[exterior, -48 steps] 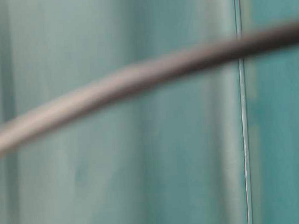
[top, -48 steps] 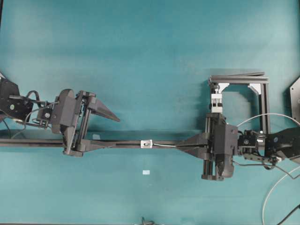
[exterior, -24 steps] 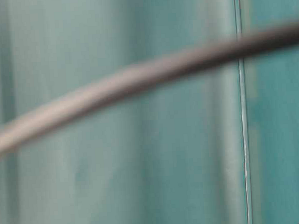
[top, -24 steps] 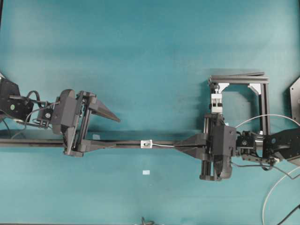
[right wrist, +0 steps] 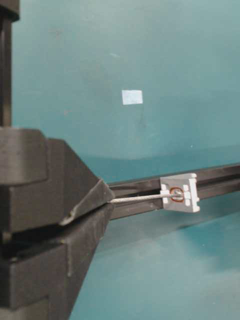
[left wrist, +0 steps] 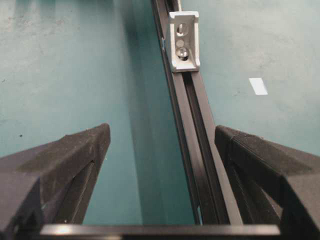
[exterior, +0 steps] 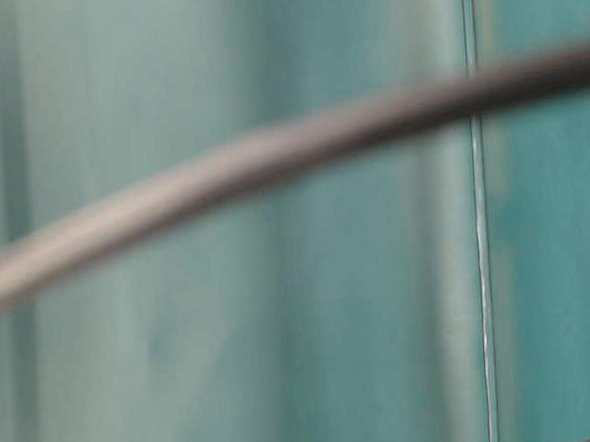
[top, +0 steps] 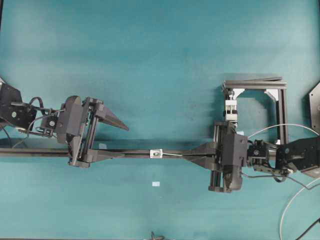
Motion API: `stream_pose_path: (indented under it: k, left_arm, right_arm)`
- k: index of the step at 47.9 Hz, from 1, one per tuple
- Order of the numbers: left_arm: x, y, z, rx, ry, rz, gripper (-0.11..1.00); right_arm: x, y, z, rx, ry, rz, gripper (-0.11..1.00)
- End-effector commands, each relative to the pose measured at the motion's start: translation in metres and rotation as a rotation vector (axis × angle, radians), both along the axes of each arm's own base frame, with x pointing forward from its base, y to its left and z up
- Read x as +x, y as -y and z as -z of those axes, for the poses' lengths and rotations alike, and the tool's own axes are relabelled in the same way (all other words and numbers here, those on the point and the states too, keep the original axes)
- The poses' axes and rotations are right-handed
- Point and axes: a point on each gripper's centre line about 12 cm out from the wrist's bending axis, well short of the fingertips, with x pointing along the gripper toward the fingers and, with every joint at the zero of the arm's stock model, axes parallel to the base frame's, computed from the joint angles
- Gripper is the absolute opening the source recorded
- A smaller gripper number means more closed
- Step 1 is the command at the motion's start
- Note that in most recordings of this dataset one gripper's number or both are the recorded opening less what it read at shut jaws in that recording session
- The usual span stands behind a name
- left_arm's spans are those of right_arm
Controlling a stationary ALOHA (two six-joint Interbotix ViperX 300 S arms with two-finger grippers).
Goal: Insert the wire through the hole in the metal fitting marked with a red label.
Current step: 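Push the wire tip leftward through the bracket hole with the right gripper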
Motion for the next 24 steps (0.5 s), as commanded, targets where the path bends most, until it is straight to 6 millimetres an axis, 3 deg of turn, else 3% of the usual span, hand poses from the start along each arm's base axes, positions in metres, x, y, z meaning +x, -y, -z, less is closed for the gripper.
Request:
stream_pose_path:
  k: [1, 24]
  left_arm:
    - [0.004, 0.002, -0.007, -0.006, 0.029, 0.006, 0.68]
    - [0.006, 0.003, -0.009, -0.008, 0.038, 0.006, 0.68]
  right_arm:
    - [0.007, -0.001, -0.010, 0.011, 0.036, 0.008, -0.01]
    - [0.024, -0.002, -0.010, 0.004, 0.052, 0.020, -0.01]
